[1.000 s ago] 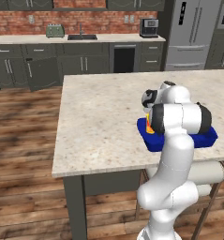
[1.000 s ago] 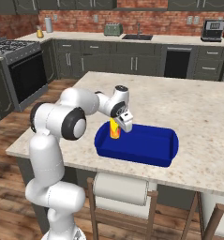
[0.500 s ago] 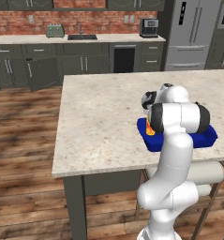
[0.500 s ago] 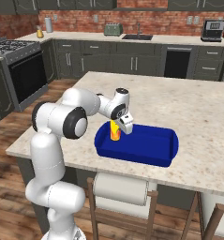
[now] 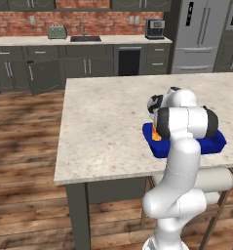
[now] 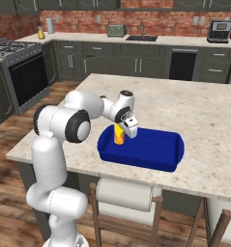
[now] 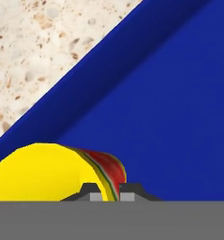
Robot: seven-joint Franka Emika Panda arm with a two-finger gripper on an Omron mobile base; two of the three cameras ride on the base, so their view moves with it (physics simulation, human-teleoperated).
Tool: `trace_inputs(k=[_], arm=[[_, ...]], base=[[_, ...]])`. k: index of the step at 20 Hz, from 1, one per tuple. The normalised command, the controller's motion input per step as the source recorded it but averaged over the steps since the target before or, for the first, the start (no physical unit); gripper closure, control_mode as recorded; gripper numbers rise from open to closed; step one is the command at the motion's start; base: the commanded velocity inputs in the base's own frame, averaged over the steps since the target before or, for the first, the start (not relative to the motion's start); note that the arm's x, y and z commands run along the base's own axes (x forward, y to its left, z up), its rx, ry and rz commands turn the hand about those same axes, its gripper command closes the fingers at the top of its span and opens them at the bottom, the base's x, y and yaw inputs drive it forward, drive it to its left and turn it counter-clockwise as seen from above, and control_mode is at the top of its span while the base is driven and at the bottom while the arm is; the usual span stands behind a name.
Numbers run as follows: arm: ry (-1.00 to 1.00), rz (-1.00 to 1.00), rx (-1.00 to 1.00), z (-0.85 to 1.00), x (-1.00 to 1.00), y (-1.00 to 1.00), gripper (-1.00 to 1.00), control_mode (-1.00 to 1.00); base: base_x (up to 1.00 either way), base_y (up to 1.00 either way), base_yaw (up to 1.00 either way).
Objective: There is a tray on the dining counter. Grab the cup, mug, and pitcher and place them on the tray. The pitcher may be placed next to the tray if it cannot fit the tray.
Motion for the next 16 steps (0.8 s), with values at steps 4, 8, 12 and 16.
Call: trace_inputs(k=[4, 8, 12, 16], arm=[[0.0, 0.0, 0.0, 0.0, 0.0, 0.0, 1.0, -1.0], [0.0, 0.0, 0.0, 0.0, 0.0, 0.0, -1.0, -1.0], [0.0, 0.0, 0.0, 0.0, 0.0, 0.0, -1.0, -1.0], [0.0, 0.0, 0.0, 0.0, 0.0, 0.0, -1.0, -1.0]], base=[[0.0, 0.0, 0.0], [0.0, 0.0, 0.0], [0.0, 0.0, 0.0], [0.0, 0.0, 0.0]])
